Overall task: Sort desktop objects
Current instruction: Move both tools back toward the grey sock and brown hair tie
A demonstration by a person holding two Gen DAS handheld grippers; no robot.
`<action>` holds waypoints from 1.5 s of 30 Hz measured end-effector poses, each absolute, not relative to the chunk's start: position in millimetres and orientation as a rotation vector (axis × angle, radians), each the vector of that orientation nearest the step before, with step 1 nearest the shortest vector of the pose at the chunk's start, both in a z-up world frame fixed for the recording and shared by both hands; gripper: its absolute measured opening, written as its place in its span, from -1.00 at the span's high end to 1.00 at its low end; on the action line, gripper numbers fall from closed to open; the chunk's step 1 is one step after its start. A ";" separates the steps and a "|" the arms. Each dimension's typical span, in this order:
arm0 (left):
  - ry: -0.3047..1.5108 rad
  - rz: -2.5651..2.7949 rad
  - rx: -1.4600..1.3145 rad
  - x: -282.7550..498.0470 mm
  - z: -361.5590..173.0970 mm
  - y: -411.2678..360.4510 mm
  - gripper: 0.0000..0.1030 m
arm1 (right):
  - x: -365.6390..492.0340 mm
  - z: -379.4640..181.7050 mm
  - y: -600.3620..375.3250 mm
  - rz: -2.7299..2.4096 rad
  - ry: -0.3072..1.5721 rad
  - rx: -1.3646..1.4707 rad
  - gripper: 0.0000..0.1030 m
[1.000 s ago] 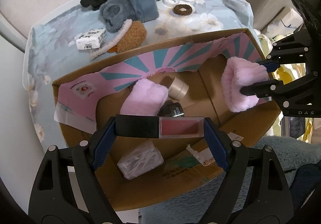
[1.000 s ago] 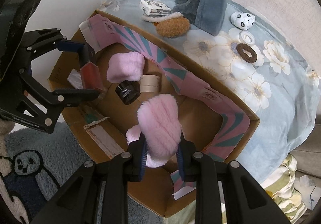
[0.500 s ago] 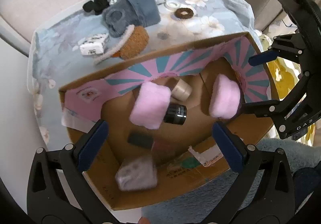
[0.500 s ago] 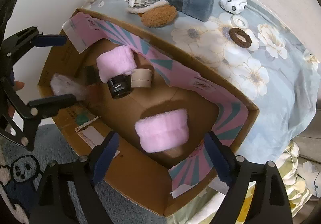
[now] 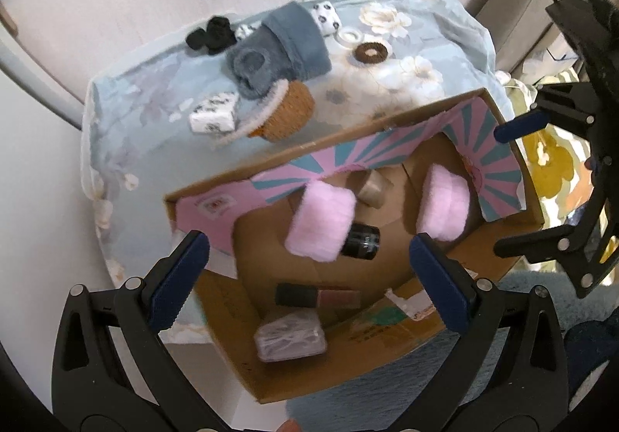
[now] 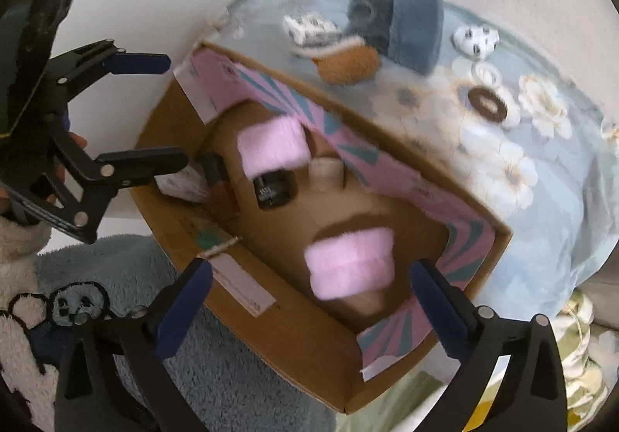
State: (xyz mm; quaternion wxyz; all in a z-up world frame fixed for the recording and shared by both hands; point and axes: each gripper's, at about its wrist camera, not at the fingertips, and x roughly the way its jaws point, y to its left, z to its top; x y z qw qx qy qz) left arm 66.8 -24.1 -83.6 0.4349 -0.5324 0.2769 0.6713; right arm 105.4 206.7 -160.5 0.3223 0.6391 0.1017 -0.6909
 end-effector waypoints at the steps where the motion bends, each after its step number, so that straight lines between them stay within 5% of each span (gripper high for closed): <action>1: 0.699 1.676 -1.315 66.2 -81.7 -24.1 -0.99 | 105.2 -157.3 205.1 -1.821 0.267 1.654 -0.99; 17: 0.708 1.713 -1.260 36.1 -63.2 -31.1 -0.99 | 63.5 -118.4 222.3 -2.041 0.140 1.614 -0.99; 23: 0.712 1.731 -1.240 18.7 -59.2 -29.5 -0.99 | 45.7 -129.1 234.7 -2.143 0.224 1.685 -0.99; 45: 0.693 1.610 -1.244 -69.8 -103.5 69.5 -0.99 | -45.8 -190.6 264.4 -2.195 0.035 1.846 -0.99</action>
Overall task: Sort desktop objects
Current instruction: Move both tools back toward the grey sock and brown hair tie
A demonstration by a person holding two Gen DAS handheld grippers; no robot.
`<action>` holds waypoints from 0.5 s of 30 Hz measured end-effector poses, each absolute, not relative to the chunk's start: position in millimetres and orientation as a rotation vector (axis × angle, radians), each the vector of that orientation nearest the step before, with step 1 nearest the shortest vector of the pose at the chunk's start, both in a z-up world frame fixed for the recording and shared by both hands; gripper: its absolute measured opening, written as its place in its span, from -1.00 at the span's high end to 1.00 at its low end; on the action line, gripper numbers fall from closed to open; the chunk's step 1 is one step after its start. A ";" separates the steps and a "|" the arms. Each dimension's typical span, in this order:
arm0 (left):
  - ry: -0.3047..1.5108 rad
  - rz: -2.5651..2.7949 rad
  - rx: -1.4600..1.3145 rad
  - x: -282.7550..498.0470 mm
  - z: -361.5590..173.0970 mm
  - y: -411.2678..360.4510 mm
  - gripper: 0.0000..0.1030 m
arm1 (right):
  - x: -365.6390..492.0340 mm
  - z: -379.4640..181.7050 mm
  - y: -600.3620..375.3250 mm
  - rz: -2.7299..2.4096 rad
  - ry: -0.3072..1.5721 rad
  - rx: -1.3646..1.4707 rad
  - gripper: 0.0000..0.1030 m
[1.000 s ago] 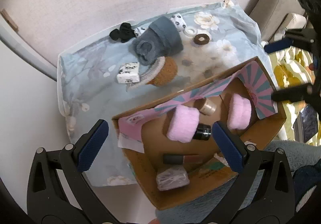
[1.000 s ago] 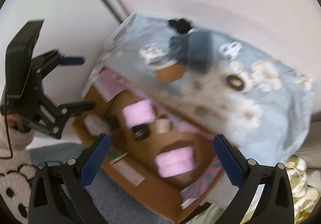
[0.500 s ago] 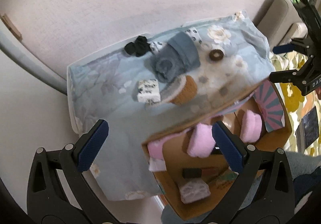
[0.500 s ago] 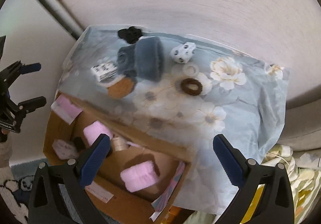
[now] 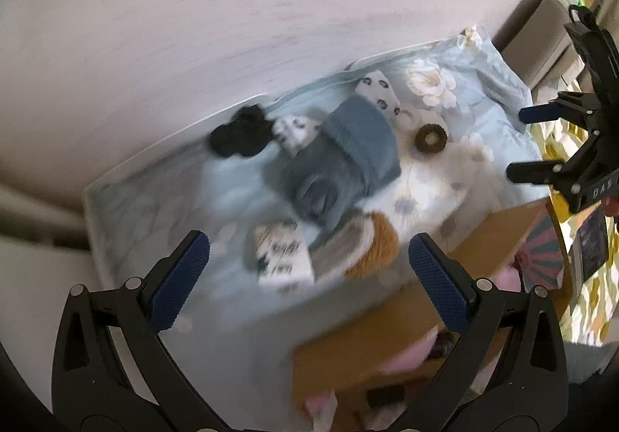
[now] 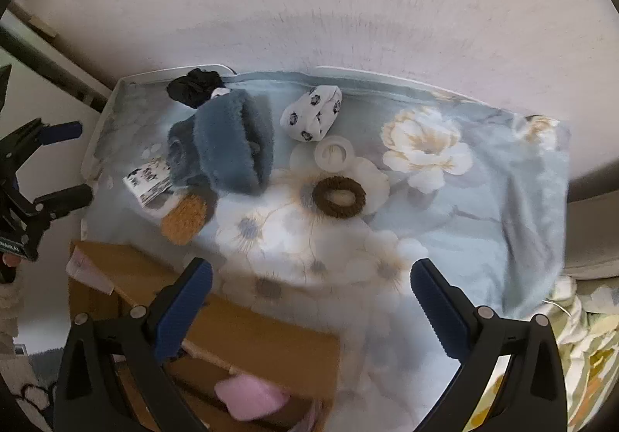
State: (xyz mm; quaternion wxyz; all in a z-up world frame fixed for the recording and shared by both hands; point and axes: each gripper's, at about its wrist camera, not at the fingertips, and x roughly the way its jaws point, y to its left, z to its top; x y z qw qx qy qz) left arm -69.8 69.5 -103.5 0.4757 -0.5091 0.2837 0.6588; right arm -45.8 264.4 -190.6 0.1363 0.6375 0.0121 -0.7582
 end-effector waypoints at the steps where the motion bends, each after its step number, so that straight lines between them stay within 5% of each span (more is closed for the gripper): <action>1: 0.706 1.590 -1.241 -70.7 -110.5 79.9 -0.99 | -48.9 -195.1 264.0 -2.191 0.042 1.852 -0.99; 15: 0.793 1.486 -1.285 -80.4 -185.3 136.9 -0.85 | -85.8 -257.1 257.8 -2.144 0.205 1.965 -0.90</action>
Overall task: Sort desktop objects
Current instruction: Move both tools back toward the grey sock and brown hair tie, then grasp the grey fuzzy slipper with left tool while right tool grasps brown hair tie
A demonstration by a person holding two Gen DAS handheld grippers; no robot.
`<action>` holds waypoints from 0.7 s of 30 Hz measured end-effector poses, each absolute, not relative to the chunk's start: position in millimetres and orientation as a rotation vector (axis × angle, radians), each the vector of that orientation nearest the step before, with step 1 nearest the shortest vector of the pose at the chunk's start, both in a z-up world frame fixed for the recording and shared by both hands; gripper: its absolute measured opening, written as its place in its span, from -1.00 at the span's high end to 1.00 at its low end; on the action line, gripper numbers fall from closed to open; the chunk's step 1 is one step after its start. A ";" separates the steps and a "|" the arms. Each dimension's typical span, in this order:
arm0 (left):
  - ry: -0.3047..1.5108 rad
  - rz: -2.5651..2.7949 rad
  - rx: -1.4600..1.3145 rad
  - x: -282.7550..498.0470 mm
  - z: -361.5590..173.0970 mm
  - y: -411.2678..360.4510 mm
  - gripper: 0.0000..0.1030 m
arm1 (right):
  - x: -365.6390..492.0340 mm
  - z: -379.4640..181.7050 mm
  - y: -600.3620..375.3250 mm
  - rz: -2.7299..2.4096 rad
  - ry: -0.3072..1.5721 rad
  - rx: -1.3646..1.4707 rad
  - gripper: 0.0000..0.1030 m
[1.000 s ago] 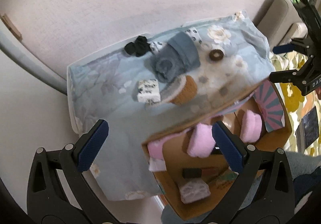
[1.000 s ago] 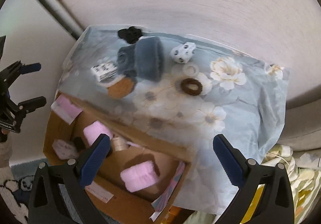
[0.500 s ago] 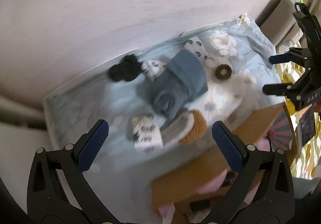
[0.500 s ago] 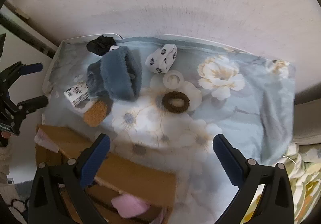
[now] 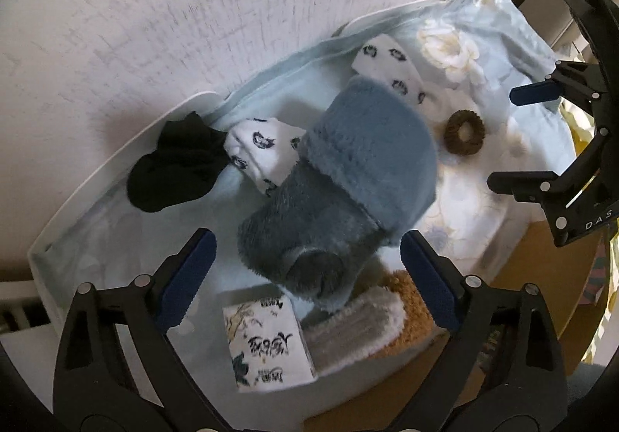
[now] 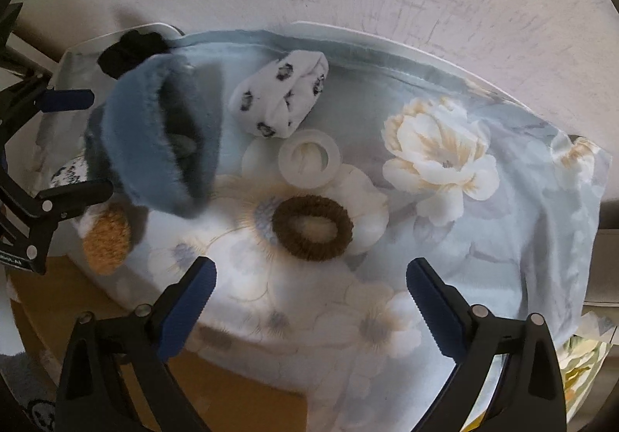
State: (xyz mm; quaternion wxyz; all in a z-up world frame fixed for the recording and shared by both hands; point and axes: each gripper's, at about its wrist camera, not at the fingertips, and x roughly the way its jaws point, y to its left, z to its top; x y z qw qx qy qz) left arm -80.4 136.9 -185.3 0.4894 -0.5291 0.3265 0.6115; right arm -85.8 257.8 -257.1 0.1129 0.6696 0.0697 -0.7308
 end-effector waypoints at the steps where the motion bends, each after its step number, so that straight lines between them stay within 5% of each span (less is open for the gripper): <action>1: 0.791 1.485 -1.289 -80.9 -187.8 138.2 -0.85 | -86.7 -259.0 258.4 -2.145 0.206 1.966 -0.88; 6: 0.773 1.470 -1.304 -83.9 -194.4 140.5 -0.67 | -89.0 -266.3 259.5 -2.131 0.226 1.969 -0.60; 8: 0.760 1.456 -1.314 -84.3 -196.5 140.6 -0.45 | -89.2 -268.7 258.7 -2.124 0.246 1.974 -0.28; 12: 0.751 1.443 -1.316 -83.9 -197.1 140.4 -0.29 | -88.7 -273.3 258.2 -2.114 0.269 1.985 -0.02; 14: 0.747 1.440 -1.318 -83.5 -196.9 139.2 -0.05 | -88.0 -274.7 259.1 -2.107 0.265 1.989 0.26; 21: 0.749 1.424 -1.318 -82.1 -196.1 137.1 0.32 | -83.5 -273.1 264.3 -2.095 0.220 1.978 0.65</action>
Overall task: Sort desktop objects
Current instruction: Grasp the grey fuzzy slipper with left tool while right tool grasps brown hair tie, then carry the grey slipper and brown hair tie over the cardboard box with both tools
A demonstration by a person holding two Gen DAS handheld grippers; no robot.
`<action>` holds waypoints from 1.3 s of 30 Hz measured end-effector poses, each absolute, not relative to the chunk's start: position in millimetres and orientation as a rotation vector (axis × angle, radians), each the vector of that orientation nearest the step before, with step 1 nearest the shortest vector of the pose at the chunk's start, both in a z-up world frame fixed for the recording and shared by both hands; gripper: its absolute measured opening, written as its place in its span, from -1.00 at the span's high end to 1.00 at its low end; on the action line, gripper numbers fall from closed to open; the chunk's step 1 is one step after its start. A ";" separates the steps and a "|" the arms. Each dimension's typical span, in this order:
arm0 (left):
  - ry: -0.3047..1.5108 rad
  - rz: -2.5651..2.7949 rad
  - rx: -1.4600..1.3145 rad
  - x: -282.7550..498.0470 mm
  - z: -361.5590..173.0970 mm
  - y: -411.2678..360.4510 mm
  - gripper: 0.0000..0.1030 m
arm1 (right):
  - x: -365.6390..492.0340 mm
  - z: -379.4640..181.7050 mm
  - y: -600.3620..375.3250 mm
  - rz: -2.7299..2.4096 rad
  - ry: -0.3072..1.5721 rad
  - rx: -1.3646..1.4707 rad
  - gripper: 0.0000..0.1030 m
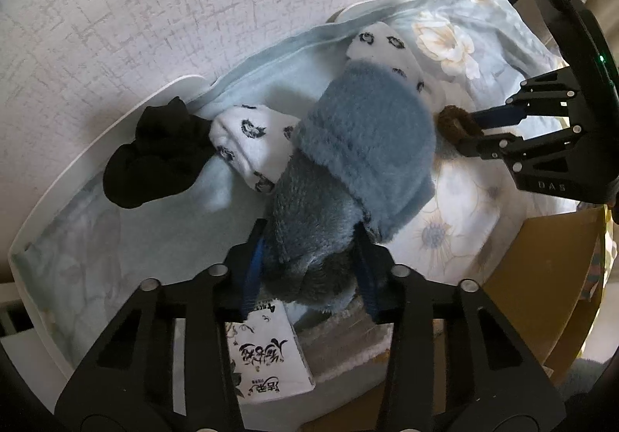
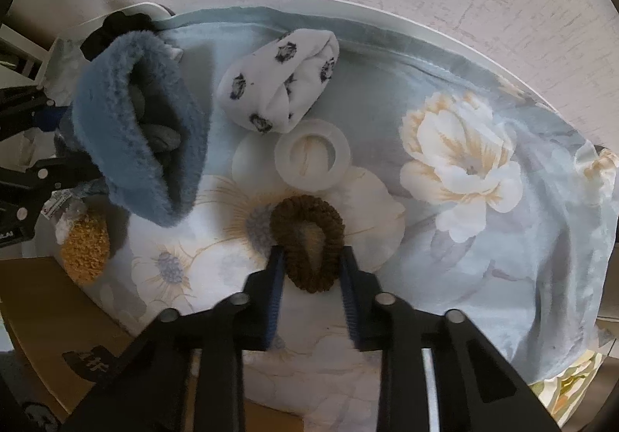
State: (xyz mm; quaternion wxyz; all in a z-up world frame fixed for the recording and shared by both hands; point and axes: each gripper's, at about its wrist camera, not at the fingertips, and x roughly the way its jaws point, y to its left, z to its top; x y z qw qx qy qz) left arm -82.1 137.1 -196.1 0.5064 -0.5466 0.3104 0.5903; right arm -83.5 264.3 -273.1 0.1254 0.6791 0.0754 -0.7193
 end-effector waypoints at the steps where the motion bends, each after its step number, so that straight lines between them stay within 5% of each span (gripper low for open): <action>1: 0.750 1.423 -1.315 -81.6 -195.4 136.7 0.37 | -82.6 -272.7 265.1 -2.096 0.215 1.976 0.66; 18: 0.734 1.447 -1.275 -75.6 -160.8 128.0 0.51 | -62.9 -233.0 286.7 -2.143 0.190 1.886 0.70; 39: 0.645 1.549 -1.164 -24.6 -23.8 71.1 0.51 | -3.2 -129.3 259.0 -2.103 0.277 1.671 0.70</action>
